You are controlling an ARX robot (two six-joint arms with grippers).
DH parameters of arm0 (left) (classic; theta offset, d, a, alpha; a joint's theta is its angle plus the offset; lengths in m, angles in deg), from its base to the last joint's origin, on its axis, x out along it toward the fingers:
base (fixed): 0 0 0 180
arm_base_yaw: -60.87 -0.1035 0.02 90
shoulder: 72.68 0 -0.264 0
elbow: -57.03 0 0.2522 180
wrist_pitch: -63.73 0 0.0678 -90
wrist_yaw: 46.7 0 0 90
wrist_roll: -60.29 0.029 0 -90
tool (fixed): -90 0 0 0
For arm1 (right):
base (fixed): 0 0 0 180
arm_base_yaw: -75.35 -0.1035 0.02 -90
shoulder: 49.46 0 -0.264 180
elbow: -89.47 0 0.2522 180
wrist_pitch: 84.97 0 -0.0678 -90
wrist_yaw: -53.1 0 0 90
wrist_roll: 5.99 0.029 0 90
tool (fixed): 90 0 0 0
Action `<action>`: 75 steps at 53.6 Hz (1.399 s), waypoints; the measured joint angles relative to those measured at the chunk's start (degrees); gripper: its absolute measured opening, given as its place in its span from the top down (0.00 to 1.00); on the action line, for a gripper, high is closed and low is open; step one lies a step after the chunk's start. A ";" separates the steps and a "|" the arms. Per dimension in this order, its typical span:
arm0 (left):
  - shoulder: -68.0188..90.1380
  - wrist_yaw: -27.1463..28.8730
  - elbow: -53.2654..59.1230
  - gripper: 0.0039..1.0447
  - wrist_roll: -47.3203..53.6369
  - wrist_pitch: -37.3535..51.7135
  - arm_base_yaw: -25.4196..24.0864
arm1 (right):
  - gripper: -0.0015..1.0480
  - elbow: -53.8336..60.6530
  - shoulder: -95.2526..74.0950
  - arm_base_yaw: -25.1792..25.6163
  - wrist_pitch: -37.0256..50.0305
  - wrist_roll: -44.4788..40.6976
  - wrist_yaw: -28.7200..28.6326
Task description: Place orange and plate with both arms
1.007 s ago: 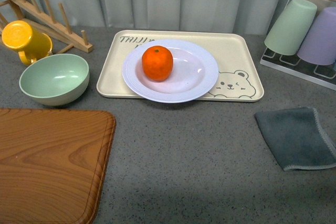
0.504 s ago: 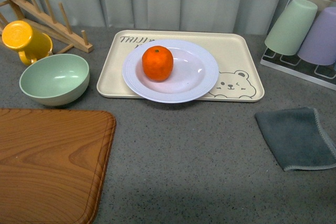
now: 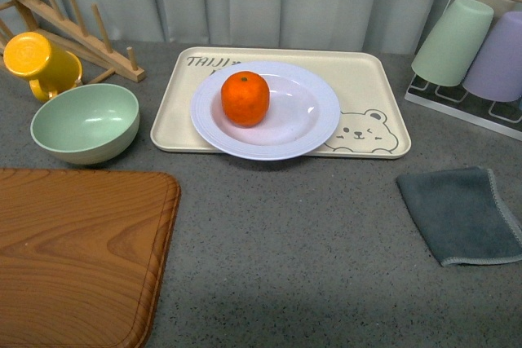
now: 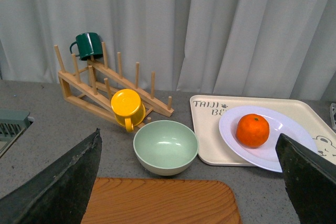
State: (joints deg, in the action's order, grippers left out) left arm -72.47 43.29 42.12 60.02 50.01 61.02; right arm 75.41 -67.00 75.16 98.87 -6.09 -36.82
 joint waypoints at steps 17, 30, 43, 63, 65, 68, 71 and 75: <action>0.00 0.00 0.00 0.06 0.00 0.00 0.00 | 0.99 0.00 5.46 0.04 -5.35 -0.02 0.00; 0.00 0.04 0.00 0.06 0.00 0.00 0.00 | 0.99 -0.04 16.41 0.04 -17.20 -0.04 -0.13; -0.02 0.02 -0.02 0.06 0.00 0.00 0.00 | 0.95 -0.04 17.25 0.04 -17.51 -0.07 -0.15; -0.02 0.02 -0.02 0.06 0.00 0.00 0.00 | 0.33 -0.04 17.25 0.04 -17.51 -0.09 -0.15; -0.02 0.02 0.00 0.06 0.00 0.00 0.00 | 0.24 -0.04 17.25 0.04 -17.51 -0.09 -0.15; -0.02 0.02 0.00 0.06 0.00 0.00 0.00 | 0.16 -0.04 17.27 0.04 -17.51 -0.09 -0.15; -0.02 0.02 -0.02 0.06 0.00 0.00 0.00 | 0.08 -0.04 17.27 0.04 -17.51 -0.07 -0.15; -0.02 0.02 0.00 0.06 0.00 0.00 0.00 | 0.09 -0.04 17.27 0.04 -17.51 -0.02 -0.15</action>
State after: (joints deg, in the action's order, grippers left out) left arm -72.50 43.31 42.12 60.02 50.01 61.02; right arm 75.37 -49.73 75.21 81.37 -6.11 -36.97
